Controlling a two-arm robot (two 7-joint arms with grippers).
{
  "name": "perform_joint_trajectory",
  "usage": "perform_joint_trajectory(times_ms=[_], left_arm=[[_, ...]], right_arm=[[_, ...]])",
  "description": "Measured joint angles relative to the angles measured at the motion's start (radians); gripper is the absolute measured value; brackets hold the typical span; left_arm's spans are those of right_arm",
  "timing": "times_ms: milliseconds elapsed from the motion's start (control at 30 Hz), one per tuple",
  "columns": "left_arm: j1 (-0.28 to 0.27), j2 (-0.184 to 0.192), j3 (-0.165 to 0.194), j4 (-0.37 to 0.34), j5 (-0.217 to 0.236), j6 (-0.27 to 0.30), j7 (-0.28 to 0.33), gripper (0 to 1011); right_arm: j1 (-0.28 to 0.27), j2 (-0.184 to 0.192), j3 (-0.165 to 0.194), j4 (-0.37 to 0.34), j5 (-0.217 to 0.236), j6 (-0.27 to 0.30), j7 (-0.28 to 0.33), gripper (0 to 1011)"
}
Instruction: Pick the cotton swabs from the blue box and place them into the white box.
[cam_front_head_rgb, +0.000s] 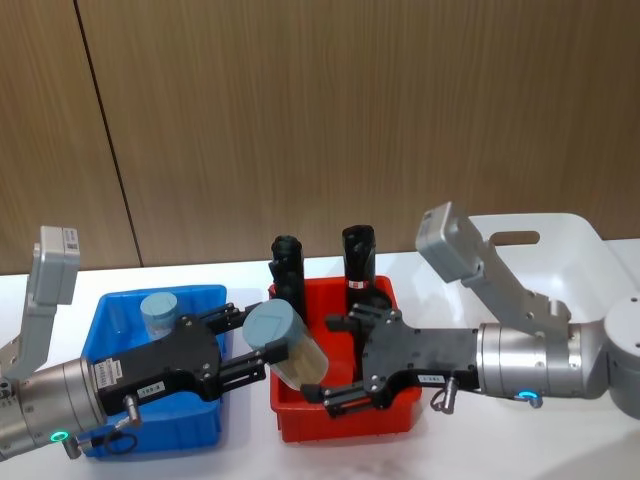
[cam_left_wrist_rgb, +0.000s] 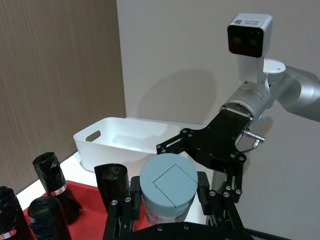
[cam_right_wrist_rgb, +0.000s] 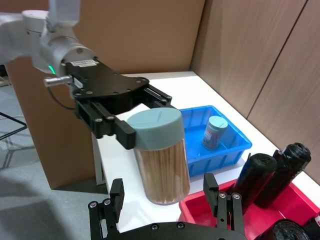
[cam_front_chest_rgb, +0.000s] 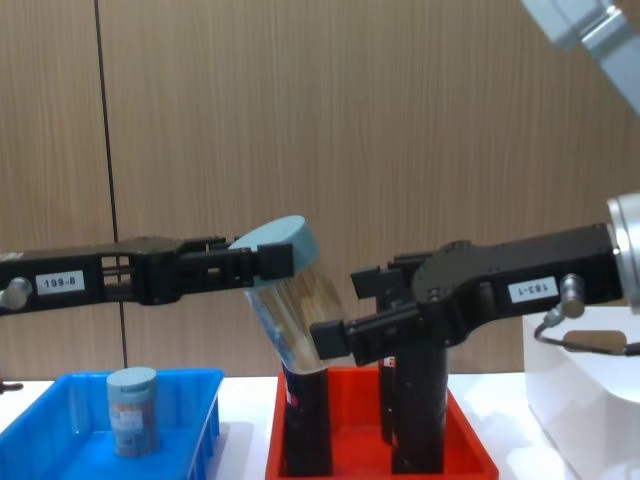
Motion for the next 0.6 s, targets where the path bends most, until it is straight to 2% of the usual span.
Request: perform_joint_trajectory(times_ms=[600], left_arm=[[0.0, 0.0, 0.0, 0.0, 0.0, 0.0, 0.0, 668]], right_arm=[[0.039, -0.027, -0.035, 0.064, -0.049, 0.022, -0.021, 1002]])
